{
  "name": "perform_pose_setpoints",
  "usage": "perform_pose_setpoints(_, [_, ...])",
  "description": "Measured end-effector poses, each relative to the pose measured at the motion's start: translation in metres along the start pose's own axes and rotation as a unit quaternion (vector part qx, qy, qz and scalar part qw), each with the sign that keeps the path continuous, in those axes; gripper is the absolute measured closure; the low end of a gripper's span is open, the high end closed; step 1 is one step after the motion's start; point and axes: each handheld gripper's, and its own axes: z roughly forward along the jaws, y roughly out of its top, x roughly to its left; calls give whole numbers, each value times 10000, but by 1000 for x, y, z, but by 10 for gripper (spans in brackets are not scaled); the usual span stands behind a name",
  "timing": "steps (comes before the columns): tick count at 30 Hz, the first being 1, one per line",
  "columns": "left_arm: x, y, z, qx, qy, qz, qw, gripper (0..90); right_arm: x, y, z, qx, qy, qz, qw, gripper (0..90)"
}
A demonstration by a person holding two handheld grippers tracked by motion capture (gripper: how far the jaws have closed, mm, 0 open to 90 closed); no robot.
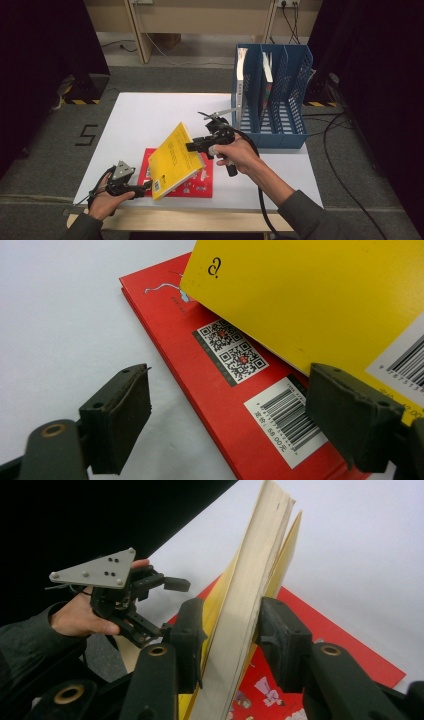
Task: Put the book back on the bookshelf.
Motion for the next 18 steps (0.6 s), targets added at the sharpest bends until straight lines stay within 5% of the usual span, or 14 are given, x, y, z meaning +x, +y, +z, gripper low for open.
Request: perform_pose_setpoints(18, [0, 0, 1, -27, -2, -32, 10000, 182, 30, 37, 15, 285, -196, -25, 9994, 514])
